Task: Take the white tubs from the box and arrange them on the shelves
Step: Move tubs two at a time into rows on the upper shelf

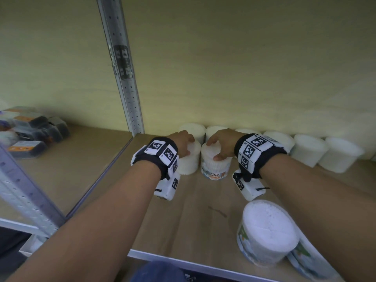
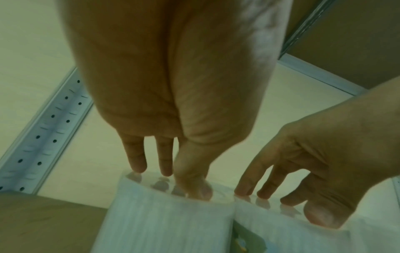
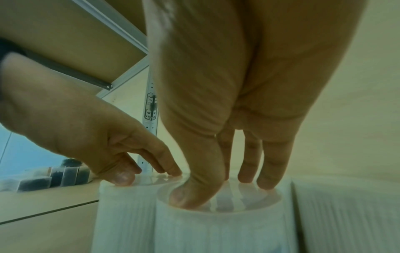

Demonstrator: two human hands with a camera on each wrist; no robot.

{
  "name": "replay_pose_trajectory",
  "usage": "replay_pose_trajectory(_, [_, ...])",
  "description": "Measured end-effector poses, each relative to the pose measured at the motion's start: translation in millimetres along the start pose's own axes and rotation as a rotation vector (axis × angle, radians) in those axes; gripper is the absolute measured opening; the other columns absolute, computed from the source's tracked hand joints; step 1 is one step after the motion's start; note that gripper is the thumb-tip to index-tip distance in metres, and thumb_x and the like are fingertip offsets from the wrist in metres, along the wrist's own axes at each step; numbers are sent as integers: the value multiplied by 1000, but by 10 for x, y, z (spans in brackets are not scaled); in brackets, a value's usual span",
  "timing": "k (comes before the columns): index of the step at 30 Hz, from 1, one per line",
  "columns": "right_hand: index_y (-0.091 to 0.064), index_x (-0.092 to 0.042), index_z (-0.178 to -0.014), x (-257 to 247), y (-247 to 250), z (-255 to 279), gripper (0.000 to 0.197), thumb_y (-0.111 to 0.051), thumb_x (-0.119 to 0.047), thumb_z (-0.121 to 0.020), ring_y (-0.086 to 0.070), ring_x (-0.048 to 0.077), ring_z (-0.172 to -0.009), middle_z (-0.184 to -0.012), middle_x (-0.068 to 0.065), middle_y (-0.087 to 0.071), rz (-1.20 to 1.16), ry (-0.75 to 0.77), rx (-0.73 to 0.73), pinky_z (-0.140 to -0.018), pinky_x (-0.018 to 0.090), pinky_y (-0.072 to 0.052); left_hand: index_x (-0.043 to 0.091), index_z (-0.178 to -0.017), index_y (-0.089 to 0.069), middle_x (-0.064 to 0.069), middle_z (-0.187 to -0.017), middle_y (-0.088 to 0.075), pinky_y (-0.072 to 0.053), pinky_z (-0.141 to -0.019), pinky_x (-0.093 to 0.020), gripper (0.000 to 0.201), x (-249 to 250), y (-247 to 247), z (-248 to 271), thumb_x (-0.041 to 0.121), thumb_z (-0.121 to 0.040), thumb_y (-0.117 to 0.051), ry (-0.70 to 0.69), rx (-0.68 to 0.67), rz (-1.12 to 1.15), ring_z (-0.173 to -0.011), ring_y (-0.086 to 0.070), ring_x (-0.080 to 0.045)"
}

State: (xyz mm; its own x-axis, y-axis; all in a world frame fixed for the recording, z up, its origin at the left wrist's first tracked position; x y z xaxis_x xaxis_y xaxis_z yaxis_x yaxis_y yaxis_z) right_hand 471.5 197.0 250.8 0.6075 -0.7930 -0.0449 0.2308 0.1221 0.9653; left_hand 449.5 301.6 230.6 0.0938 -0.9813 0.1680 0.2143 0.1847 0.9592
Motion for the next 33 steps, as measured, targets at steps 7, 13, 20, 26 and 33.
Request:
replay_pose_trajectory(7, [-46,-17,-141,28,-4,-13,63,-71,-26,-84,-45,22,-132,-146,3,-45,-21,0,-1,-104,27,-36,21,-142,-41,-5,-154,-30,-29,-111,-31,61,58,54,-8,-7,-88,-45,-73,-16,40,-141,-31,-24])
replay_pose_trajectory(13, [-45,-16,-142,37,0,-3,62,-70,-24,-85,-43,22,-133,-147,3,-43,-38,1,2,-105,26,-34,18,-140,-41,-8,-145,-32,-36,-108,-43,49,-19,240,-26,14,-92,-50,42,155,47,-136,-26,-30])
replay_pose_trajectory(20, [-43,-15,-143,26,-1,5,63,-69,-25,-86,-41,22,-135,-149,4,-40,-36,15,-1,-106,26,-33,6,-137,-42,-17,-140,-38,-36,-102,-38,62,-46,79,-21,46,-91,-53,107,123,-70,-128,-39,-33])
replay_pose_trajectory(26, [-44,-14,-142,26,-2,-9,63,-70,-26,-86,-42,22,-134,-147,4,-43,-26,23,9,-107,27,-33,10,-142,-38,-13,-146,-34,-33,-106,-34,60,-42,62,-22,39,-92,-55,82,105,-16,-133,-37,-30])
replay_pose_trajectory(33, [-44,-14,-142,22,-4,-22,63,-69,-26,-86,-42,22,-134,-148,4,-42,-8,27,10,-107,27,-34,18,-145,-37,-6,-153,-30,-33,-107,-29,58,-3,38,-17,6,-91,-55,-18,5,105,-139,-33,-23])
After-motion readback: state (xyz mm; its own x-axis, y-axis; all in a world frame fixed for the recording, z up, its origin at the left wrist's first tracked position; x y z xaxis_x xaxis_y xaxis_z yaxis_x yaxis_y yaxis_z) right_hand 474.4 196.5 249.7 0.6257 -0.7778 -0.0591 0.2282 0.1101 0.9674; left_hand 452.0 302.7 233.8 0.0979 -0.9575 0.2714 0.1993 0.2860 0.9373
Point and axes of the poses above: each hand's wrist, its own z-axis away from the middle knuckle, its own y-axis out of the back of the hand, x = y × z, the point moved 10 cm from there along -z, towards the middle knuckle
